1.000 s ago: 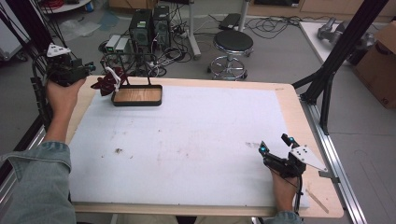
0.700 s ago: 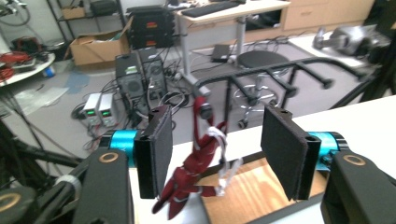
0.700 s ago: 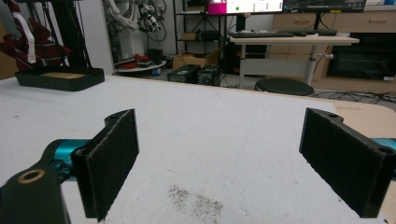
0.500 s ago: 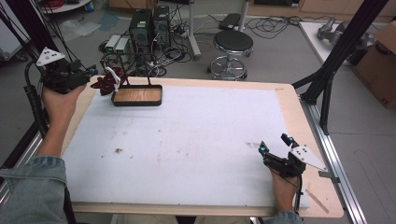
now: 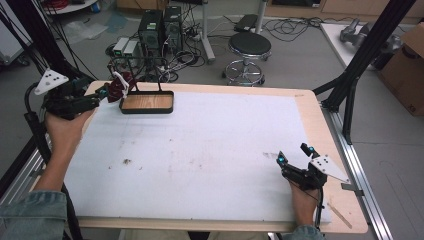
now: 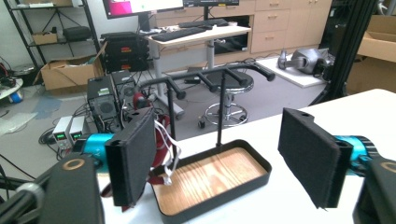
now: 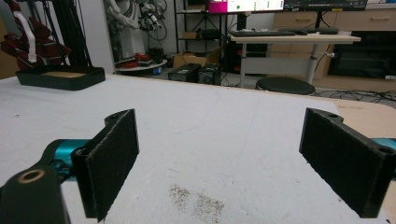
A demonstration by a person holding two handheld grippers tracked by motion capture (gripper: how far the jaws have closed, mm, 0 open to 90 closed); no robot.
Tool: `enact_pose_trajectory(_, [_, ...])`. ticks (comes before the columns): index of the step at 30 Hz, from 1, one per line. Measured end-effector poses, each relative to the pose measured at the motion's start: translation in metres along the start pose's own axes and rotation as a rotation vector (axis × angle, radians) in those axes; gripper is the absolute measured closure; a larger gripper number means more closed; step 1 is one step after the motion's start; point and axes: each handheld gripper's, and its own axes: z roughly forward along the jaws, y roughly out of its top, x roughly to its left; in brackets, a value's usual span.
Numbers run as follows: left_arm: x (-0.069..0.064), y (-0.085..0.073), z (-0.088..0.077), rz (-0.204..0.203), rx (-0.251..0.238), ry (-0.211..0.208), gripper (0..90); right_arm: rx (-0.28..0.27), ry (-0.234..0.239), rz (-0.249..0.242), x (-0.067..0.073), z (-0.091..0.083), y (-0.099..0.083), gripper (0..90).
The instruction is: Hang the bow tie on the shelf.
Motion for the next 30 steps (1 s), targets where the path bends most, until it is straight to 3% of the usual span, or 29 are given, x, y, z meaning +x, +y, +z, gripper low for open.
enact_pose_trajectory(5, [-0.011, -0.019, -0.011, -0.036, -0.005, -0.030, 24.2, 0.001, 0.001, 0.000, 0.000, 0.000, 0.000, 11.1])
enact_pose_trajectory(9, [-0.020, -0.033, -0.016, -0.043, 0.004, -0.030, 20.6, 0.000, 0.001, -0.002, 0.000, 0.001, 0.000, 11.1])
enact_pose_trajectory(20, [-0.041, -0.076, -0.033, -0.040, 0.053, -0.028, 18.2, 0.005, 0.006, 0.000, 0.000, 0.001, 0.000, 11.1])
enact_pose_trajectory(30, [-0.056, -0.116, -0.039, -0.036, 0.119, -0.029, 17.9, 0.013, 0.004, 0.006, 0.000, 0.001, 0.000, 11.1])
